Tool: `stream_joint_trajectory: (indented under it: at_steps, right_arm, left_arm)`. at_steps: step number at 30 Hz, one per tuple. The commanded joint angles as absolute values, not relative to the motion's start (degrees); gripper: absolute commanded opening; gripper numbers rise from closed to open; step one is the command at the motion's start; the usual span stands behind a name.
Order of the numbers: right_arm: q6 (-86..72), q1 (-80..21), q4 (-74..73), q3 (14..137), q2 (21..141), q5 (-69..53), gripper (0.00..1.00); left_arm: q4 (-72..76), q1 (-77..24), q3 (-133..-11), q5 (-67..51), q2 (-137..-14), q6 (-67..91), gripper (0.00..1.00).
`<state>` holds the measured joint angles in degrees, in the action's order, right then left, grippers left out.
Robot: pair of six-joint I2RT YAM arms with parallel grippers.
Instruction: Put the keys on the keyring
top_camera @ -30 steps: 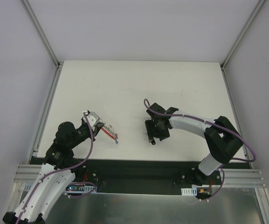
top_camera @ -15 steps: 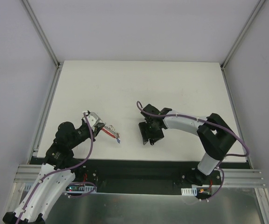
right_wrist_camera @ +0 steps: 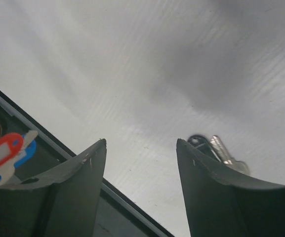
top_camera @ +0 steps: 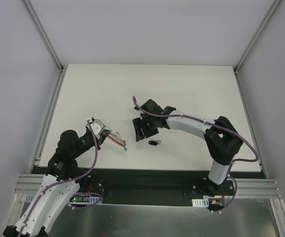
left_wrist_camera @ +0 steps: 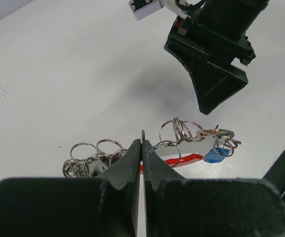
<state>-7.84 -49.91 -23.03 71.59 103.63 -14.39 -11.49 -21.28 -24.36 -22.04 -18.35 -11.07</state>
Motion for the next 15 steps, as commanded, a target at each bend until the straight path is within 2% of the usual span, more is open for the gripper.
stream_joint_trajectory:
  at_steps: [1, 9, 15]
  right_arm:
    - [2.52, -46.68, -26.44, 69.70, 96.42, -13.27, 0.60]
    - [33.00, -41.49, -39.19, 71.89, 95.80, -17.66, 0.58]
    - [43.85, -40.60, -47.37, 77.25, 100.98, -17.76, 0.57]
  left_arm:
    - [-8.35, -21.09, -25.66, -22.59, -17.49, -10.37, 0.00]
    - [-8.35, -21.09, -25.58, -22.24, -17.32, -10.55, 0.00]
    - [-8.44, -21.09, -25.40, -21.09, -17.58, -10.64, 0.00]
